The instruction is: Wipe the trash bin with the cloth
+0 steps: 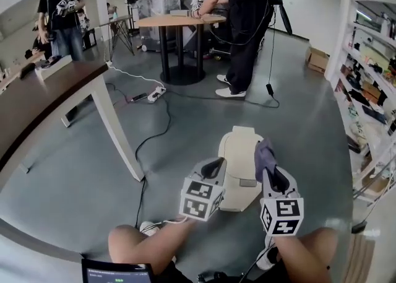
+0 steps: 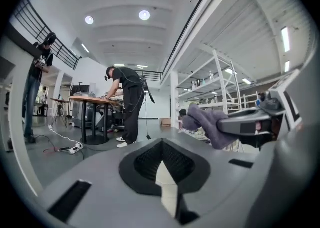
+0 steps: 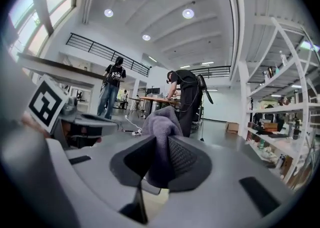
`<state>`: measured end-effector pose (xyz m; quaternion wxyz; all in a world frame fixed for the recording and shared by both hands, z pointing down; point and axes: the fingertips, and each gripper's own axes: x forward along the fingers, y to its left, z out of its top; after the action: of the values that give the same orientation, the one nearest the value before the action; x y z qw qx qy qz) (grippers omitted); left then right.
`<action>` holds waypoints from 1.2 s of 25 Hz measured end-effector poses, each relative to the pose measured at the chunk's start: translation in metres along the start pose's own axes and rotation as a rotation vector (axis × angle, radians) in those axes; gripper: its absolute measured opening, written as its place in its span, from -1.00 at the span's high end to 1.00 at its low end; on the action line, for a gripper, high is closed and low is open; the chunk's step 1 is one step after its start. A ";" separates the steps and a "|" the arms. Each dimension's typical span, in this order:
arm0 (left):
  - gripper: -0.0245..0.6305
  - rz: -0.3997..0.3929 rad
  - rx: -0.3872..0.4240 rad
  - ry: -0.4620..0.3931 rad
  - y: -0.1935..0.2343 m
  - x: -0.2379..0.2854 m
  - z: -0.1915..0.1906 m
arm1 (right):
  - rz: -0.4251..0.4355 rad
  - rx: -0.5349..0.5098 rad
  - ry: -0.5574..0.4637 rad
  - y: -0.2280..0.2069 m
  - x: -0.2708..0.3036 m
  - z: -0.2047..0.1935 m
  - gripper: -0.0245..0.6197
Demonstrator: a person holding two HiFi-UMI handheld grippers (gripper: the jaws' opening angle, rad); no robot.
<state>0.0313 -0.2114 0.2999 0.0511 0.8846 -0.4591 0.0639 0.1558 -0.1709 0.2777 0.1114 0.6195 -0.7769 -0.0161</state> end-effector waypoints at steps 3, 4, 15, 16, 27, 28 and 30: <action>0.93 0.015 -0.054 0.023 -0.001 -0.006 -0.005 | -0.054 0.055 -0.021 -0.015 -0.009 -0.011 0.71; 0.93 0.017 -0.094 0.021 0.003 -0.008 -0.003 | -0.065 0.053 -0.012 -0.019 -0.010 -0.018 0.71; 0.93 0.024 -0.074 -0.046 -0.003 -0.030 0.013 | -0.028 0.045 0.000 -0.011 -0.017 -0.028 0.71; 0.93 0.021 -0.076 -0.044 -0.004 -0.031 0.012 | -0.024 0.045 0.003 -0.009 -0.017 -0.029 0.71; 0.93 0.000 -0.063 -0.022 -0.009 -0.023 0.002 | -0.035 0.030 0.013 -0.005 -0.012 -0.032 0.71; 0.93 -0.002 -0.062 -0.022 -0.009 -0.022 0.002 | -0.035 0.027 0.012 -0.005 -0.011 -0.032 0.71; 0.93 -0.004 -0.060 -0.021 -0.009 -0.021 0.002 | -0.034 0.024 0.010 -0.004 -0.010 -0.031 0.71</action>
<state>0.0265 -0.1896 0.2944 0.0731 0.8841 -0.4597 0.0409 0.1674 -0.1581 0.3062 0.1075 0.6339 -0.7659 -0.0053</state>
